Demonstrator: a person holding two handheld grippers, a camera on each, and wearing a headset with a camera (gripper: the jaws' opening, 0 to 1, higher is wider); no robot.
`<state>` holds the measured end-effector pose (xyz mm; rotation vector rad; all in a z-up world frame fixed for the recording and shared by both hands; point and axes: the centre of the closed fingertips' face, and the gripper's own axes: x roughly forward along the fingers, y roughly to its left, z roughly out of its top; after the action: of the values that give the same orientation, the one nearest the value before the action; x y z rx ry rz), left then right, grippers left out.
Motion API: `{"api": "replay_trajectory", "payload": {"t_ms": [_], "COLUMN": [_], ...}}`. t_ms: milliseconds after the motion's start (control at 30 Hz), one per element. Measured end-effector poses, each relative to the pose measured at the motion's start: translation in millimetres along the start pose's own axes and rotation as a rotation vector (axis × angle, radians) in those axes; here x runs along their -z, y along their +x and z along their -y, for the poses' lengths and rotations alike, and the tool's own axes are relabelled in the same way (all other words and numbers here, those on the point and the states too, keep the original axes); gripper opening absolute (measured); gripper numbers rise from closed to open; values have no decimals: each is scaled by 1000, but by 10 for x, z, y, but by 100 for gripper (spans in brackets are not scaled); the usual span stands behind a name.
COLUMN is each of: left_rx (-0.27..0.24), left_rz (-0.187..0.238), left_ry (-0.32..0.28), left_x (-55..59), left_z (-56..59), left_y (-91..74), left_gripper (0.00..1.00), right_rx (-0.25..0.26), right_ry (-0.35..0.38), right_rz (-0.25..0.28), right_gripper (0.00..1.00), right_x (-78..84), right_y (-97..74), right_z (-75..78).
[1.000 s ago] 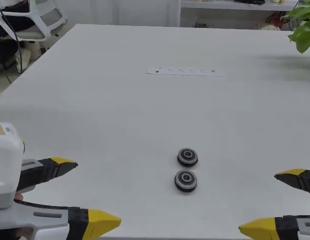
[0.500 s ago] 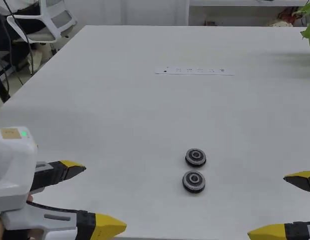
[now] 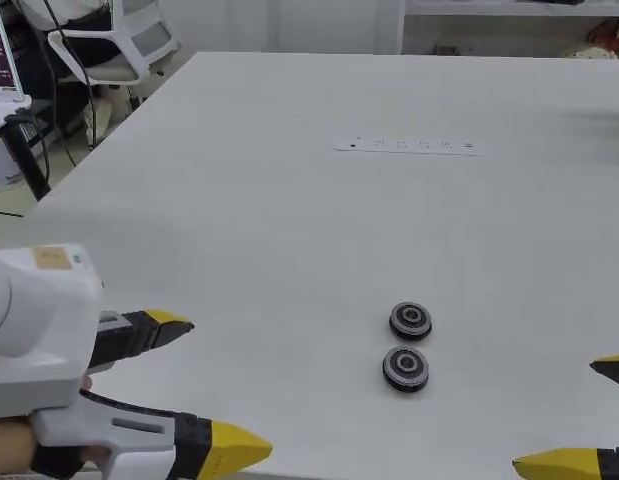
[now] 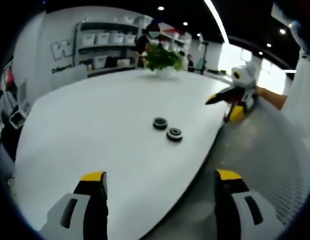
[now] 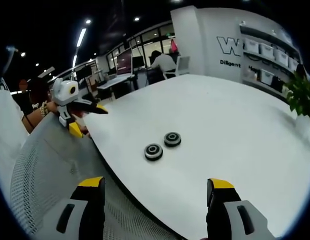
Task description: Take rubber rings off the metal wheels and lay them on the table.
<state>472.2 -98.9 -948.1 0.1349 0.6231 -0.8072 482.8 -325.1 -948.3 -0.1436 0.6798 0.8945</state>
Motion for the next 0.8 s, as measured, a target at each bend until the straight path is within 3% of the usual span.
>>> {"api": "replay_trajectory", "payload": {"t_ms": [267,800], "left_rx": [19,28], "left_rz": [9,48], "left_ry": [51,54], "left_x": [-54,-145], "left_z": [33,-45], "left_y": [-4,-8], "left_gripper": [91,90], "right_rx": [5,36], "right_ry": [8,24], "right_rz": [4,28], "right_gripper": [83,80], "right_x": [-16,-74], "right_y": [-20,-53], "right_z": [21,82]}}
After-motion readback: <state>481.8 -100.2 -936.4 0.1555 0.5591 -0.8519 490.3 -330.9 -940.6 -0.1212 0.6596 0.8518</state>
